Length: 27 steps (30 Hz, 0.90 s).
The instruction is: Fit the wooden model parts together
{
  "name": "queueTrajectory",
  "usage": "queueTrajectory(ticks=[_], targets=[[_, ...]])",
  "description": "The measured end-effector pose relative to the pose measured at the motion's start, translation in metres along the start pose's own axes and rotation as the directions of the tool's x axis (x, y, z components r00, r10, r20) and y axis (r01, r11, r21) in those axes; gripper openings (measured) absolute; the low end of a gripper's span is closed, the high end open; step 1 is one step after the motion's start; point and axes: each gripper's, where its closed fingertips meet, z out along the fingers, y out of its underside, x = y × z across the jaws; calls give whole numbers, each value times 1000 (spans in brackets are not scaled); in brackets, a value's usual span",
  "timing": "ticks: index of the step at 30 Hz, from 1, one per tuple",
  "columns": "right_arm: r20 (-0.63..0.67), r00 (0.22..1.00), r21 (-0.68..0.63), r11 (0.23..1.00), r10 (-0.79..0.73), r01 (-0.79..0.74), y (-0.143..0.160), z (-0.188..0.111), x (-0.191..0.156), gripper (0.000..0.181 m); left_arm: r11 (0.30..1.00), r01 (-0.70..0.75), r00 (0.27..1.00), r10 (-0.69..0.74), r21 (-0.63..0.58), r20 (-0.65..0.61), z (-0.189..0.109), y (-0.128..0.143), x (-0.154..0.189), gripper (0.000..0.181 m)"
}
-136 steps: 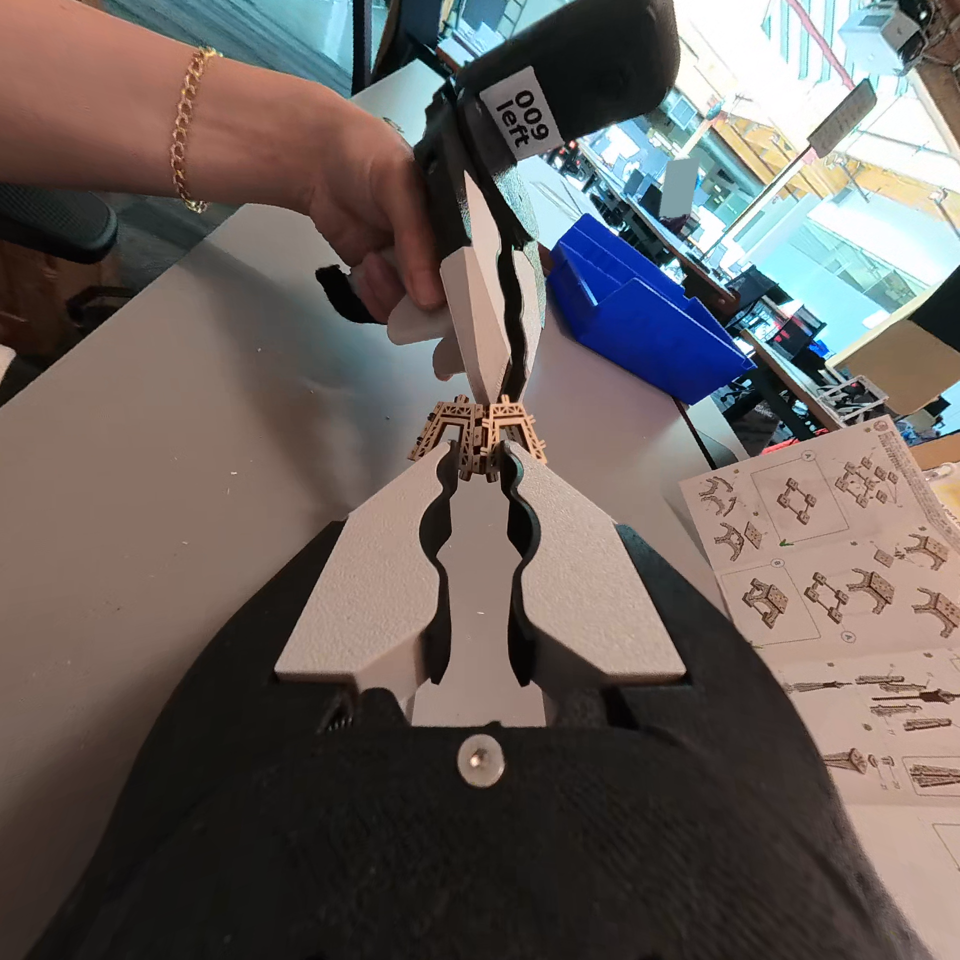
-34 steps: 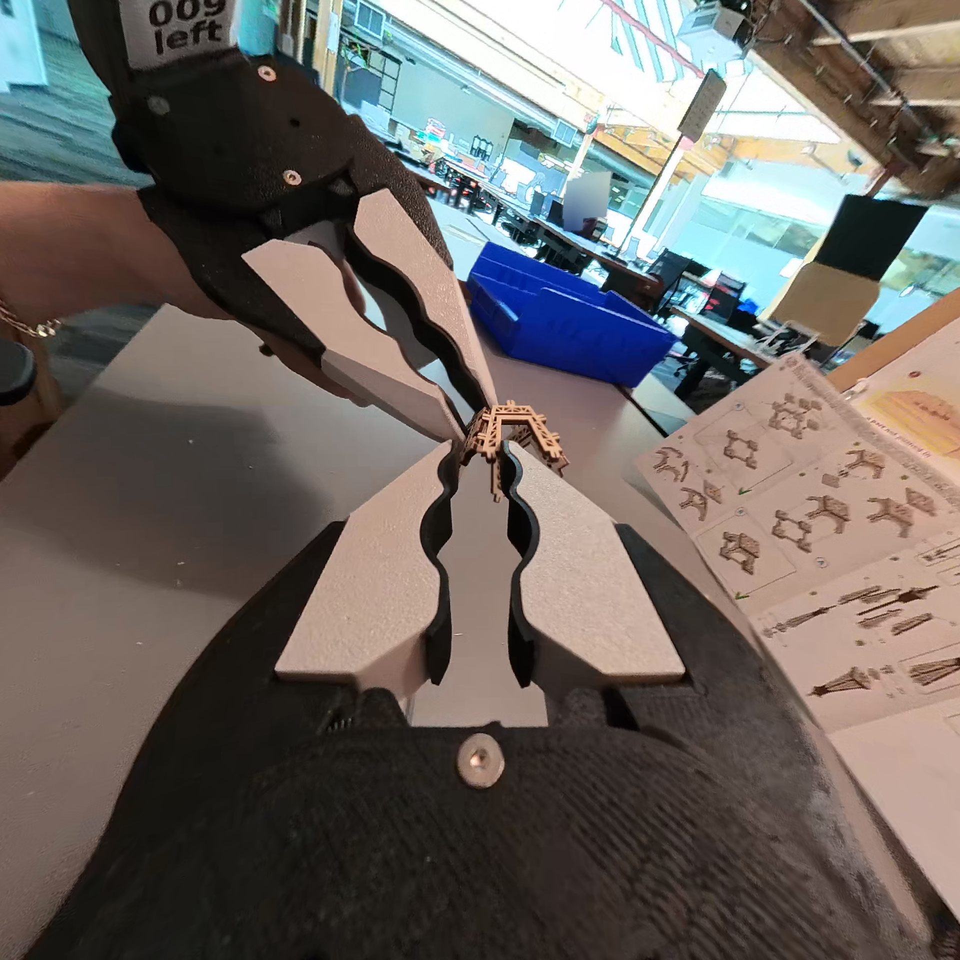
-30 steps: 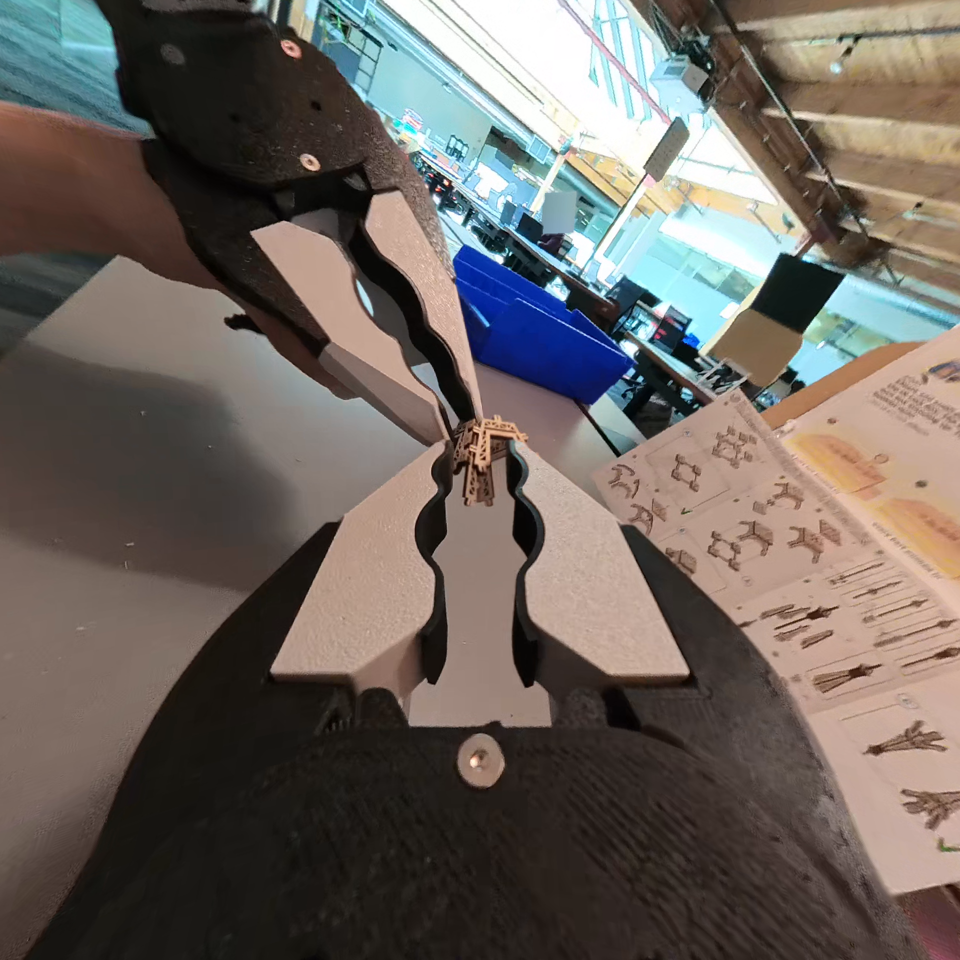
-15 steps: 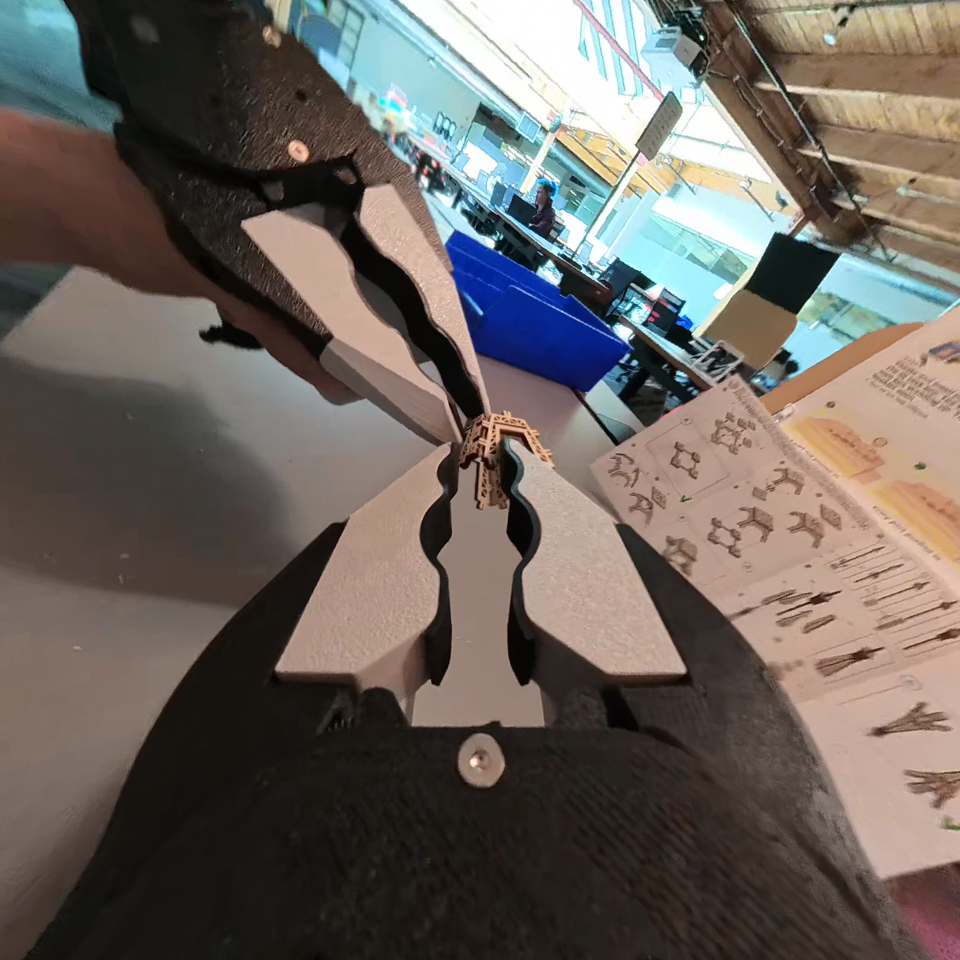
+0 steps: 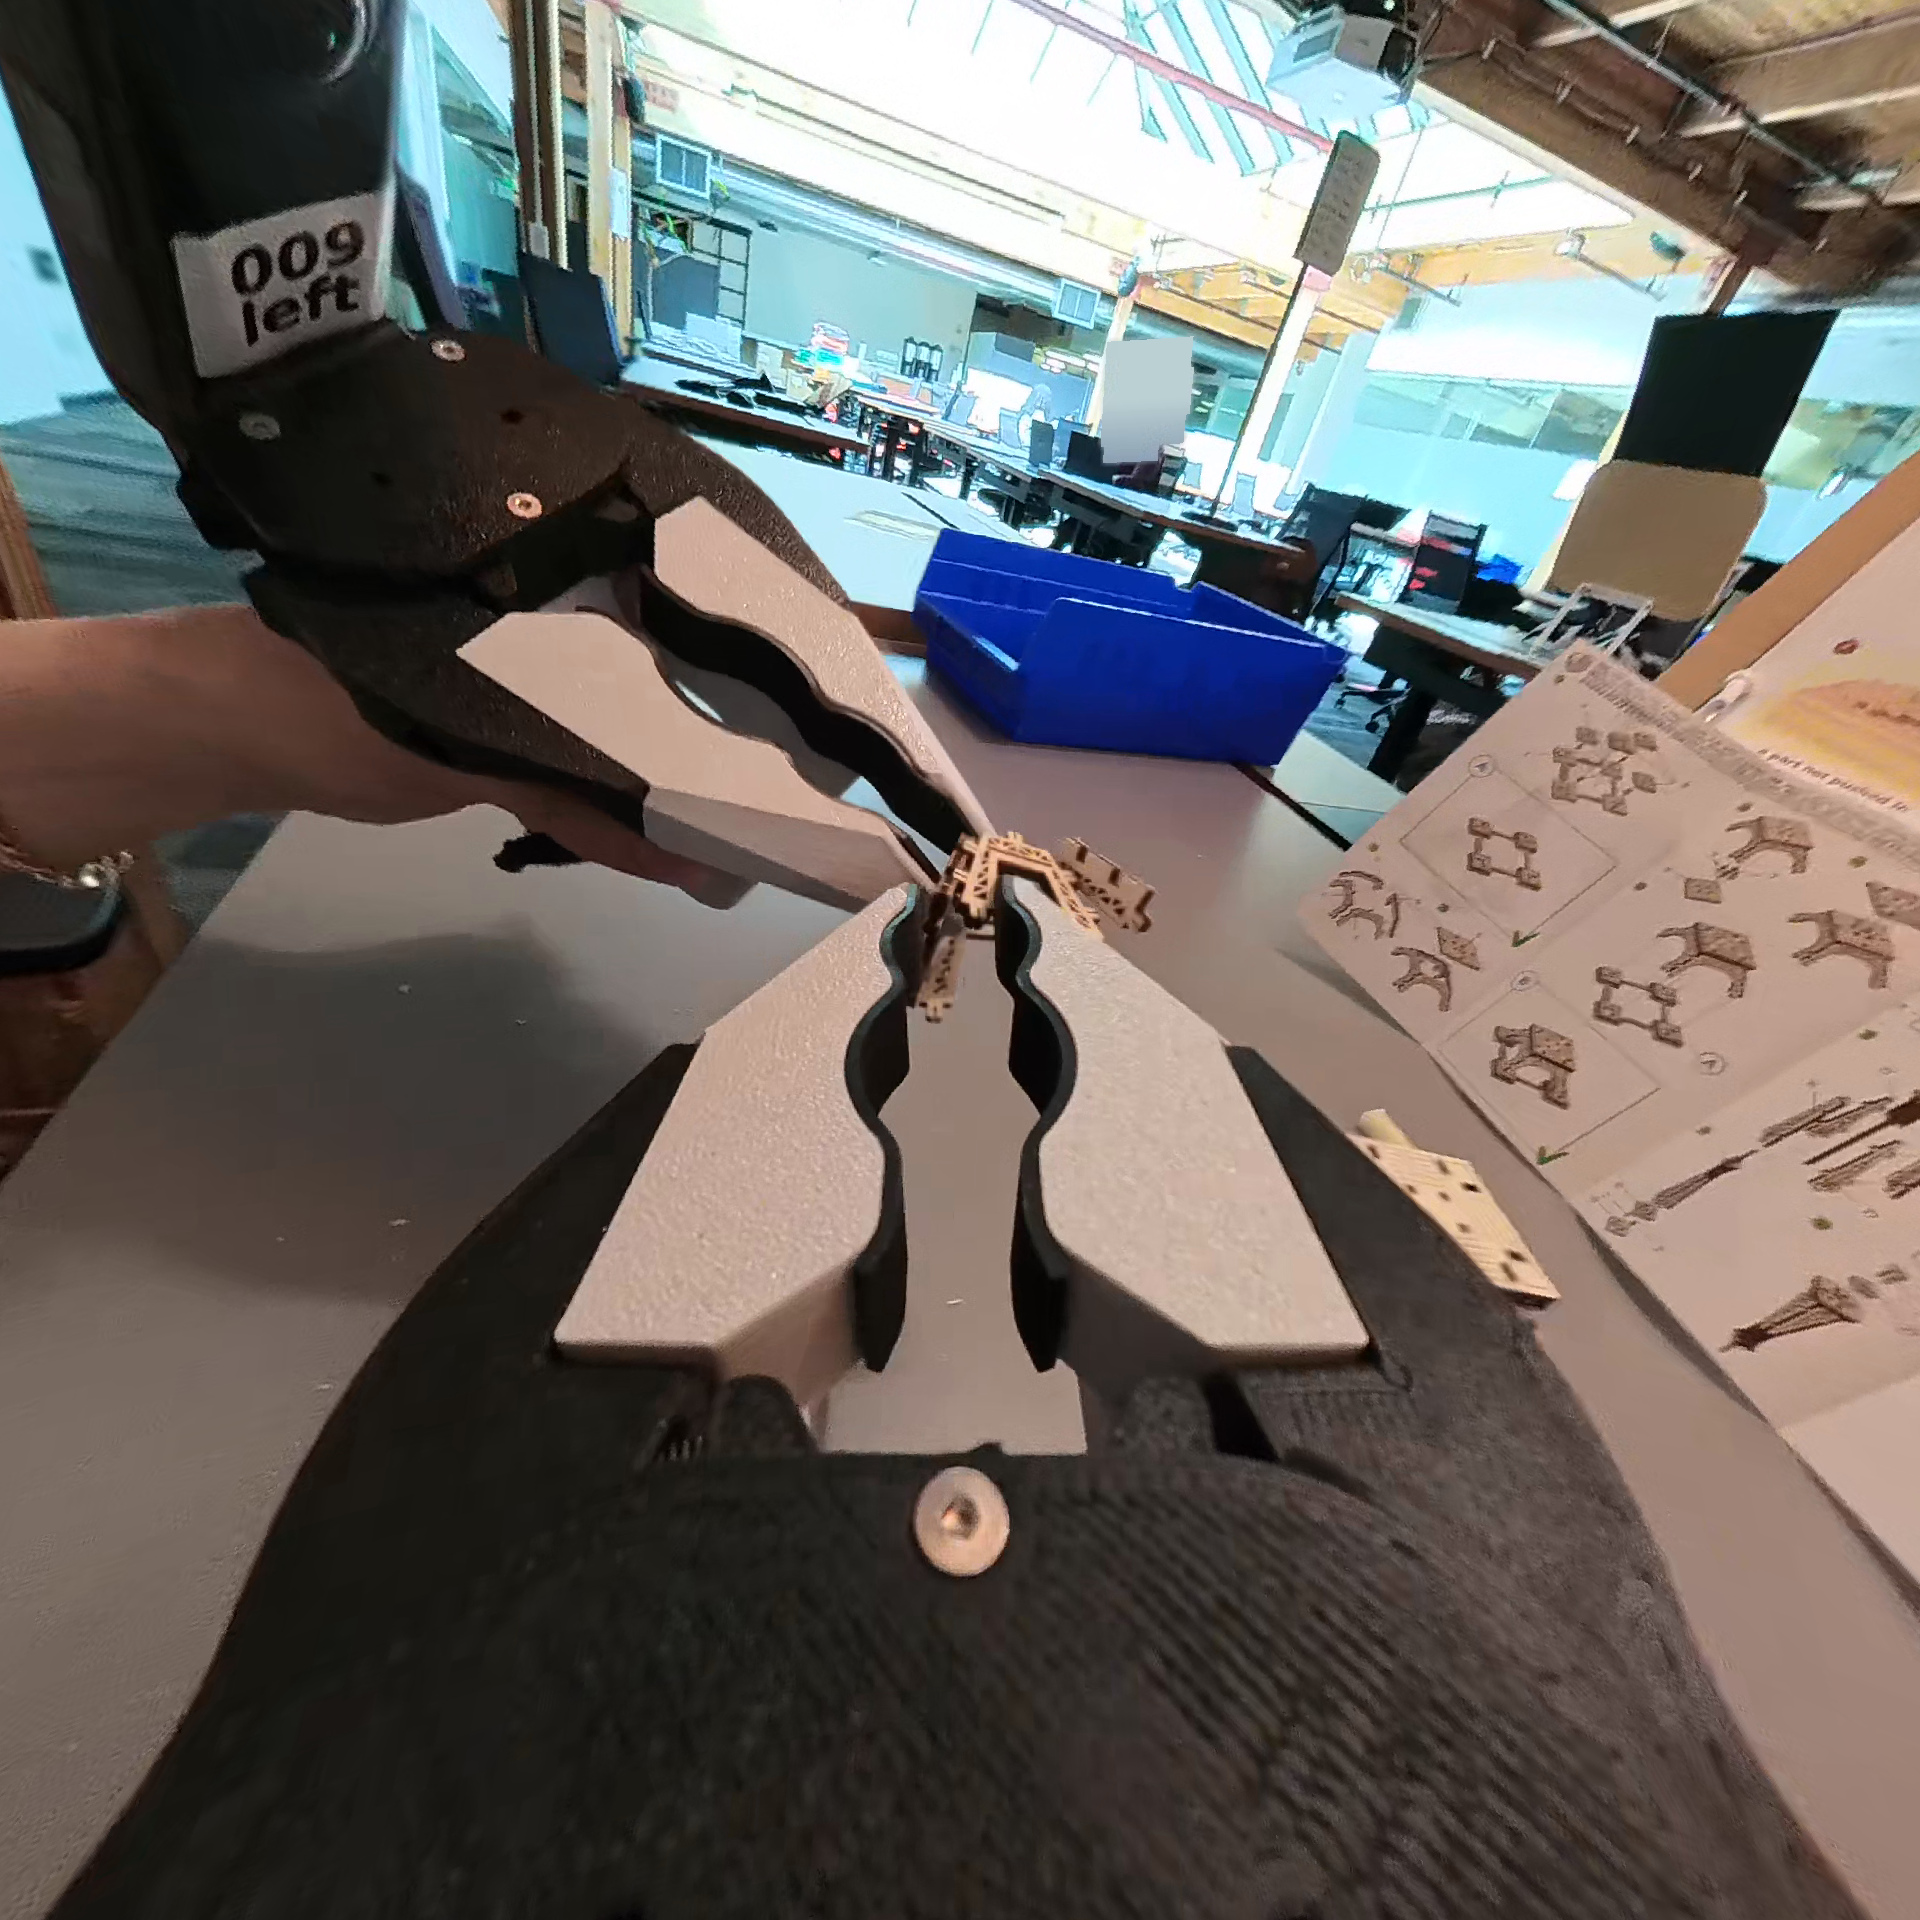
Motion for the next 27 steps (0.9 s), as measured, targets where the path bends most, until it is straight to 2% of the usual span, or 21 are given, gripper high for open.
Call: queueTrajectory(ticks=[7, 16, 18, 27], targets=[[-9, 998, 28, 998, -61, 62, -4, -4, 1, 11, 999, -33, 999, 33, 12, 15, -1, -5, 0, 10], [39, 993, 69, 991, 110, -113, -9, -6, 5, 10, 991, -134, 984, 134, -2, 114, -3, -7, -9, 10], [33, 994, 61, 992, 107, -108, -8, -6, 5, 14, 989, -146, 982, 145, -2, 123, -3, -7, -9, 10], [13, 996, 45, 995, 88, -89, -6, -5, 8, 9, 985, -175, 976, 174, -5, 132, -2, -8, -8, 9]])
